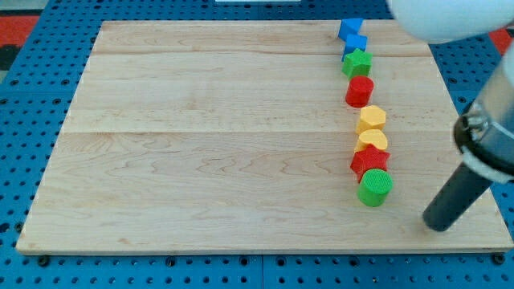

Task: Move your arm to the center right

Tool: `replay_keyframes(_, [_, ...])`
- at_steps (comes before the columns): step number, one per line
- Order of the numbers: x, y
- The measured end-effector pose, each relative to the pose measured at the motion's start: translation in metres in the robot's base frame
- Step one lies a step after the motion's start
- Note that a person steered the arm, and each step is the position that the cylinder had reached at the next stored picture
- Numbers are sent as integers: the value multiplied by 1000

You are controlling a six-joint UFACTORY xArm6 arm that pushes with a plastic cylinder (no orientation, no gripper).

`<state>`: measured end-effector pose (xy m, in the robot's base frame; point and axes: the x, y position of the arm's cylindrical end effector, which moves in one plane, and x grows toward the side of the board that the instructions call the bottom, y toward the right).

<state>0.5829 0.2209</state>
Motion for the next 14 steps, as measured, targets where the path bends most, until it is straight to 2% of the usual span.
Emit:
replay_keyframes(2, [-44,42])
replay_keyframes(5, [-147,79])
replay_keyframes(10, [-216,123])
replay_keyframes(13, [-214,47])
replay_keyframes(14, [-174,45])
